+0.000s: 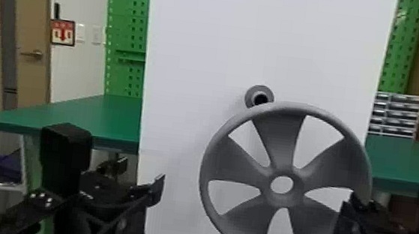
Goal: Hold the wheel and insert it
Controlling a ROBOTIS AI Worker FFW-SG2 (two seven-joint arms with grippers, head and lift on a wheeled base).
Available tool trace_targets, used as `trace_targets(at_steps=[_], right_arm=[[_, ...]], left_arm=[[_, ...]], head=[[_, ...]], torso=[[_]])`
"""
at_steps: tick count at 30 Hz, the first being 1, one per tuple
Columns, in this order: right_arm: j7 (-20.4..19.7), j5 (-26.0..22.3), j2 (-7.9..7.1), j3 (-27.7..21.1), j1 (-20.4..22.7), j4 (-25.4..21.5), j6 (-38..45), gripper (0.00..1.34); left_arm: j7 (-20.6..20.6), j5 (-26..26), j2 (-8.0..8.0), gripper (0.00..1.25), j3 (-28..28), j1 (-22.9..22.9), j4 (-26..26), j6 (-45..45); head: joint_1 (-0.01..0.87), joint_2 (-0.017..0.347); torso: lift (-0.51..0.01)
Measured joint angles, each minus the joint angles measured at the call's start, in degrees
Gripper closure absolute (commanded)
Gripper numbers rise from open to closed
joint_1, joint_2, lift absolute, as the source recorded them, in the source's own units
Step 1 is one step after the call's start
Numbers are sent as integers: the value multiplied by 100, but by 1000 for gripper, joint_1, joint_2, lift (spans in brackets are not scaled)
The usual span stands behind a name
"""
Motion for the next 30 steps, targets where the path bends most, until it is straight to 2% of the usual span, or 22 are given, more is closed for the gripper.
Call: trace_targets(at_steps=[13, 30], right_arm=[[1, -32, 16, -1, -640, -16, 551, 1165], [5, 79, 33, 109, -1197, -26, 1081, 1165]], left_arm=[[1, 0, 0, 435, -38, -21, 35, -9], [1, 0, 9, 435, -71, -36, 58, -9]], head=[[181, 98], [181, 98]], torso=[[-494], [-494]])
